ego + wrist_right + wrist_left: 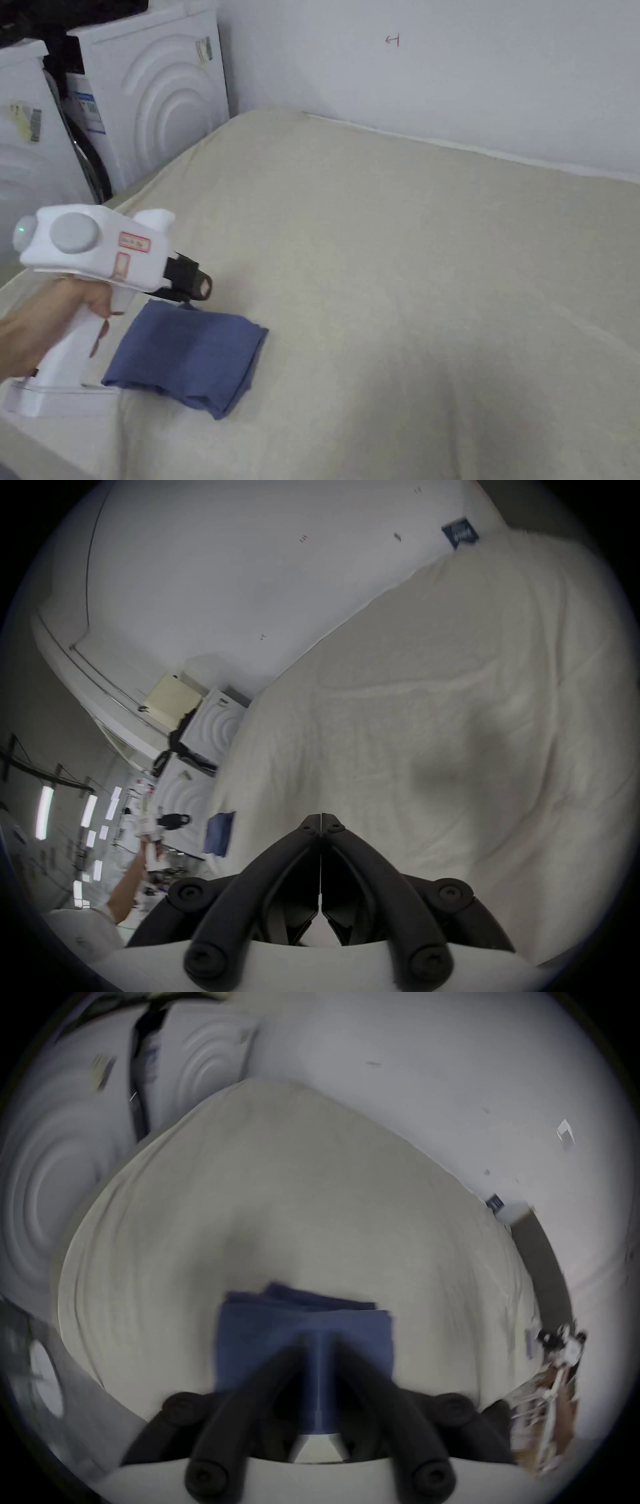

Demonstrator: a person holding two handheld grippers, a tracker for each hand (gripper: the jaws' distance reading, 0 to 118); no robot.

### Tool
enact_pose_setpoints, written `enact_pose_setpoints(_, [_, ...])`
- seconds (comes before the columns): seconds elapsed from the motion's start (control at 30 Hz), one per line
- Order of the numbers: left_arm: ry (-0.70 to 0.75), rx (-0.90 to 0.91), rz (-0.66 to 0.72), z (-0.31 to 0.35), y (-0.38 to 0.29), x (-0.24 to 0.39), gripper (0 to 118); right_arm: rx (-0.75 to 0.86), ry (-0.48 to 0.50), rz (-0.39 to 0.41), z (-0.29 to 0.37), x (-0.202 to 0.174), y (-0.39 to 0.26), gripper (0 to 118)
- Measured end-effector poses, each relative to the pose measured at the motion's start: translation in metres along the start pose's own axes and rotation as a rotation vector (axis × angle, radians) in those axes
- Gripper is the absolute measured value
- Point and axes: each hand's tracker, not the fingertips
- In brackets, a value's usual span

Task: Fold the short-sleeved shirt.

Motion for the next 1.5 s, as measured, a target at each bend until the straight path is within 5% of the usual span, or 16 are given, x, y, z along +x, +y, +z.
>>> enact_pose_setpoints(0.1, [0.059,0.13,-0.293,-0.027,-0.016,0.116,1,0.107,-0.075,0.058,0.016,-0.023,0.006,1])
enact_pose_setpoints(0.3, [0.066,0.4,-0.334,-0.07,-0.045,0.289,1,0.293,-0.374,0.364,0.027,-0.076,0.011,1])
enact_pose_setpoints(0.4, [0.085,0.504,-0.338,-0.069,-0.058,0.342,1,0.399,-0.428,0.449,0.025,-0.086,0.011,1])
enact_pose_setpoints(0.63, [0.159,0.716,-0.383,-0.039,-0.072,0.375,2,0.589,-0.492,0.602,0.039,-0.105,0.005,1])
enact_pose_setpoints(1.0, [0.225,0.775,-0.418,-0.007,-0.103,0.339,8,0.635,-0.477,0.631,0.057,-0.112,-0.03,2])
enact_pose_setpoints(1.03, [0.226,0.776,-0.419,-0.004,-0.103,0.338,10,0.631,-0.475,0.625,0.057,-0.111,-0.031,5])
enact_pose_setpoints(1.1, [0.226,0.761,-0.426,0.0,-0.106,0.338,36,0.62,-0.462,0.601,0.062,-0.115,-0.034,22])
enact_pose_setpoints(1.13, [0.228,0.759,-0.429,0.001,-0.107,0.339,63,0.614,-0.464,0.601,0.063,-0.115,-0.036,41])
enact_pose_setpoints(1.17, [0.226,0.753,-0.436,0.002,-0.108,0.34,100,0.614,-0.464,0.596,0.063,-0.116,-0.039,84])
enact_pose_setpoints(1.2, [0.23,0.753,-0.439,0.001,-0.108,0.341,118,0.613,-0.464,0.589,0.065,-0.117,-0.039,114])
enact_pose_setpoints(1.5, [0.245,0.729,-0.375,0.012,-0.103,0.352,118,0.612,-0.45,0.603,0.069,-0.129,-0.038,118])
